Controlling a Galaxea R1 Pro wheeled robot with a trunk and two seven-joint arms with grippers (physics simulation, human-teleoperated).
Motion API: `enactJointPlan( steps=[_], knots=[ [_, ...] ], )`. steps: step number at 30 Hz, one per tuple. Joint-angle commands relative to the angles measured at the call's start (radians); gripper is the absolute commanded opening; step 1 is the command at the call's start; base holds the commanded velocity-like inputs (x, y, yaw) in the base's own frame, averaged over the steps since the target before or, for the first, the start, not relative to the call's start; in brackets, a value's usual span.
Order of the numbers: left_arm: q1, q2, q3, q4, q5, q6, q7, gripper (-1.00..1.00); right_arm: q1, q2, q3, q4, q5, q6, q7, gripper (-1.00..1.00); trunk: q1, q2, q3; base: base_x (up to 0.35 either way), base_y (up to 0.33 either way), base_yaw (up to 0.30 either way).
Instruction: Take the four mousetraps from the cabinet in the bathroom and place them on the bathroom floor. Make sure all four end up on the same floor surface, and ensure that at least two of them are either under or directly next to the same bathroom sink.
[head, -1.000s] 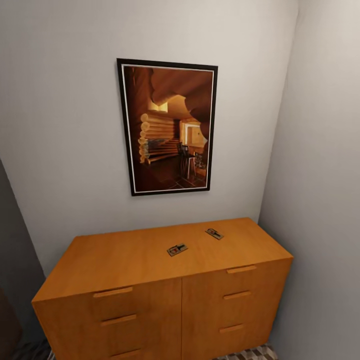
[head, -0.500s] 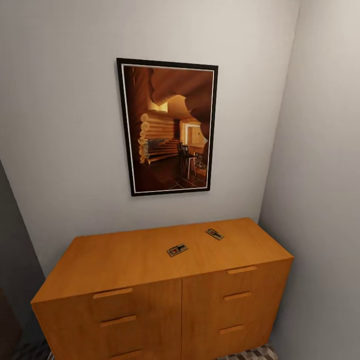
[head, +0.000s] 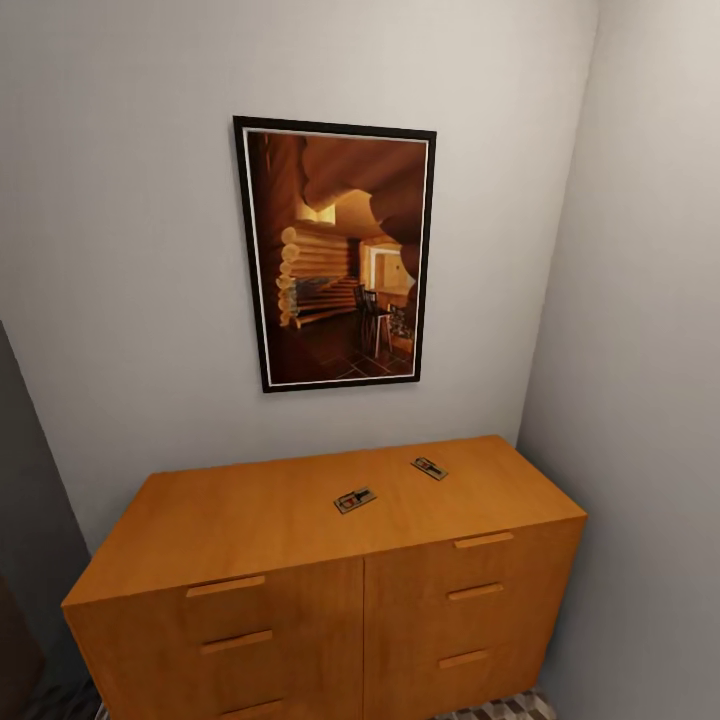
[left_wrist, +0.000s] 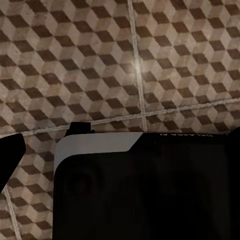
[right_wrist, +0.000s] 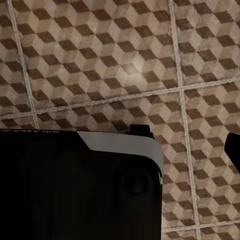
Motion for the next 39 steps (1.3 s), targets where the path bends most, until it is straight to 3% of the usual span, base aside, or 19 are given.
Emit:
enactJointPlan(
  steps=[1,39],
  knots=[
    [-0.001,0.000,-0.008,0.002,0.010,-0.004,-0.004,1.00,-0.001,0.000,0.000,0.003,0.001,-0.006,0.002,1.00,0.000,-0.001,-0.001,0.000,0.000,0.000],
    [-0.001,0.000,-0.008,0.002,0.010,-0.004,-0.004,1.00,-0.001,0.000,0.000,0.003,0.003,-0.009,0.002,1.00,0.000,-0.001,-0.001,0.000,0.000,0.000]
  ],
)
